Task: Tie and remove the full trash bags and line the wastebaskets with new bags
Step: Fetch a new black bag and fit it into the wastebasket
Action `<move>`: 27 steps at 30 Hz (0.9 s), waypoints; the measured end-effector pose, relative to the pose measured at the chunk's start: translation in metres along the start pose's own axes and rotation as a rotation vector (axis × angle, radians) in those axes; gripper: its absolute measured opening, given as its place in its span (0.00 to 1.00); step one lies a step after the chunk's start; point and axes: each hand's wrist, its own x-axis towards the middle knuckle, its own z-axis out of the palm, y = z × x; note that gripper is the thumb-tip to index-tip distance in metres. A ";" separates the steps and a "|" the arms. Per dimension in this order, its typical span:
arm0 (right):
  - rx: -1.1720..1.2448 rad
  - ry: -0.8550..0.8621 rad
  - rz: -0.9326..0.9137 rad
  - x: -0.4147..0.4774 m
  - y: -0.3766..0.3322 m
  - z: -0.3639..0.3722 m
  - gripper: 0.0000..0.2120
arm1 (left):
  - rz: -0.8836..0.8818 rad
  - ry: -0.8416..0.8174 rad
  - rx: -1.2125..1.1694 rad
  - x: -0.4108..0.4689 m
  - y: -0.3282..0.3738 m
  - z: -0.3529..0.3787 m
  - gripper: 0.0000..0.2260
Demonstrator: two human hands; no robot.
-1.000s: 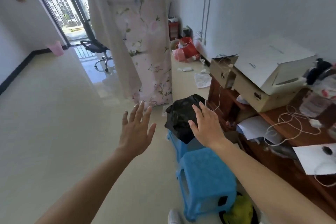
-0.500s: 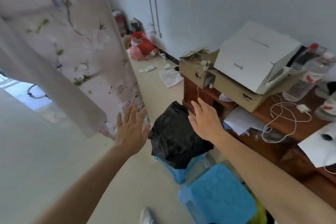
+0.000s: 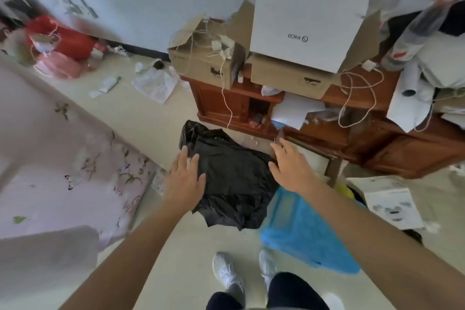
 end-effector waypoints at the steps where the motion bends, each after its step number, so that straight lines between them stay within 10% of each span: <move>1: 0.016 -0.032 0.028 0.005 0.001 0.018 0.28 | 0.025 -0.018 -0.006 0.010 -0.002 0.018 0.24; 15: 0.125 0.100 0.165 0.064 0.047 0.305 0.28 | 0.058 -0.115 0.039 0.084 -0.033 0.314 0.23; 27: 0.416 0.059 0.136 0.052 0.038 0.256 0.22 | -0.030 0.238 -0.236 0.051 -0.025 0.282 0.09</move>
